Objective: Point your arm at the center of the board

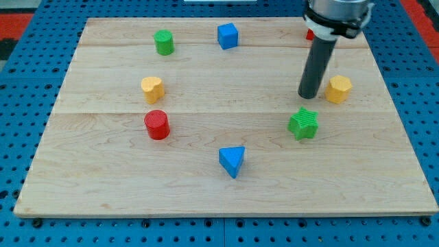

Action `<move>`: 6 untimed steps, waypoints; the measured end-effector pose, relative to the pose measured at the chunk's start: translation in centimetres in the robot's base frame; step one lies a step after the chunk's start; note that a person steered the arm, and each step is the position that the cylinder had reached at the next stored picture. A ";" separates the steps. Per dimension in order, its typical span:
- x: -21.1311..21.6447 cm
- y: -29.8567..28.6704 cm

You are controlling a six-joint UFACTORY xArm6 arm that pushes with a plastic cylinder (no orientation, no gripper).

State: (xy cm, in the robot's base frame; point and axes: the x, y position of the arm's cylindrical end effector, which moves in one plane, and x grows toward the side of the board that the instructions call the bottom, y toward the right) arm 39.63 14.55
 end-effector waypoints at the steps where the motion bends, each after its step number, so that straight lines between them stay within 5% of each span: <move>1: -0.1 0.0; 5: -2.6 -6.5; 6: -2.6 -14.1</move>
